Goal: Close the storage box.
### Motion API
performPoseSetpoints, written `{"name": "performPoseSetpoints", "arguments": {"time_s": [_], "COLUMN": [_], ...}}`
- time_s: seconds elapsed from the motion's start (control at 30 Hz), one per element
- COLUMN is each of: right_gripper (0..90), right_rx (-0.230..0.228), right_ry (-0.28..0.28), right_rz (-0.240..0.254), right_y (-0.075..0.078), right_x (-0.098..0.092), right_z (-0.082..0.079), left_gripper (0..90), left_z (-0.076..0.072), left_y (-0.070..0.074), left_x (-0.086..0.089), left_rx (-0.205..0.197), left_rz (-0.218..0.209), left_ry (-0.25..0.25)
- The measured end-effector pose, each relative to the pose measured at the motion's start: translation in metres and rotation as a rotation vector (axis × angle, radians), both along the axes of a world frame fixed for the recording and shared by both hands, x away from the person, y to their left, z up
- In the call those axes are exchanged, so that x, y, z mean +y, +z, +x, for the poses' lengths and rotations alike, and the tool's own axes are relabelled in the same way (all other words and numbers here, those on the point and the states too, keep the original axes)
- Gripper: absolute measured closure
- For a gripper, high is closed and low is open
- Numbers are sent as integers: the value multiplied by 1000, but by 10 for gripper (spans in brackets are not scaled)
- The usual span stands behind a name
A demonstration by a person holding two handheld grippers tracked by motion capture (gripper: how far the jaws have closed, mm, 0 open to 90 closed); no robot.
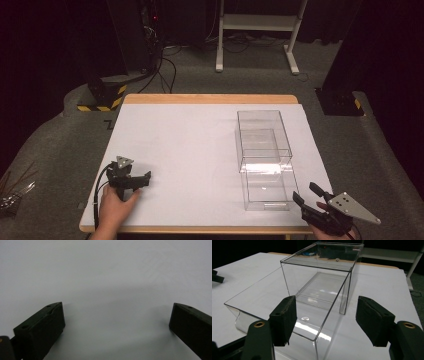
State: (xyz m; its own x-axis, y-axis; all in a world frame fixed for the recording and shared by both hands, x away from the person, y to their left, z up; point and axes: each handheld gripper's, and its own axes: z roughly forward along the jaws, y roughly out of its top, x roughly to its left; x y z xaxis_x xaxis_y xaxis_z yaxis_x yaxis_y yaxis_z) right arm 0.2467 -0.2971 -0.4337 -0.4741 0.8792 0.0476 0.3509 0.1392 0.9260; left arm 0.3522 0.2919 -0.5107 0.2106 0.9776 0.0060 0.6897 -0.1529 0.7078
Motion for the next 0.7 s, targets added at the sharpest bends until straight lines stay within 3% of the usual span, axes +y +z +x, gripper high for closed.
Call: {"name": "performPoseSetpoints", "arguments": {"time_s": [0.27,0.4,0.7], "right_gripper": [335,325,325], "right_rx": [36,55,44], "right_ry": [10,29,23], "right_rz": [18,3,3], "right_y": [-7,-13,-15], "right_x": [-1,2,4], "right_z": [-6,-5,-1], "left_gripper": [4,4,4], "left_z": [0,0,0], "left_y": [0,0,0], "left_x": [0,0,0], "left_rx": [0,0,0], "left_rz": [0,0,0], "left_ry": [0,0,0]}}
